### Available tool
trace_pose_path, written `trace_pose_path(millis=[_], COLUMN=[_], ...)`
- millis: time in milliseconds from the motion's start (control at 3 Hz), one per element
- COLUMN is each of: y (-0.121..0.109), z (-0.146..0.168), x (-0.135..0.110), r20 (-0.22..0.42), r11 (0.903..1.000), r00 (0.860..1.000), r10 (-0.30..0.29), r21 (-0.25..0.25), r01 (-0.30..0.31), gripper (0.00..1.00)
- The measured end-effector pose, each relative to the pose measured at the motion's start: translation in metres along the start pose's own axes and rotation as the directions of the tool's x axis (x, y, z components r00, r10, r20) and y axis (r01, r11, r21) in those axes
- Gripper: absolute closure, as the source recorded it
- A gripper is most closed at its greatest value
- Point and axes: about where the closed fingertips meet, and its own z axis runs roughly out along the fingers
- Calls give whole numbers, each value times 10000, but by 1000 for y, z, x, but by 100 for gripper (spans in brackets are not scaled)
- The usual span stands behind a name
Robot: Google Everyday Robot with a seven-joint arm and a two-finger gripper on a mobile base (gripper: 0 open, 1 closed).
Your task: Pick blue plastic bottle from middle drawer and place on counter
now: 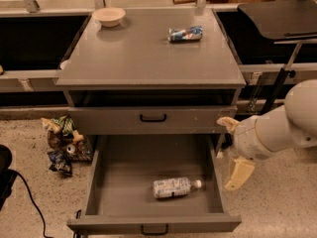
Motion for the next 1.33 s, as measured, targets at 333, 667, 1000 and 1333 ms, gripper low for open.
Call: trace_pose_path(millis=[333, 667, 1000, 1333], y=[-6, -14, -11, -11], z=[59, 113, 176, 176], x=[27, 48, 61, 61], r20=[340, 700, 1052, 1051], r11=[9999, 9993, 9921, 9921], r00=[9993, 9975, 9930, 9930], r10=[-165, 32, 532, 532], r21=[22, -373, -1185, -1185], r01=[164, -6, -406, -406], gripper=[0, 0, 0, 0])
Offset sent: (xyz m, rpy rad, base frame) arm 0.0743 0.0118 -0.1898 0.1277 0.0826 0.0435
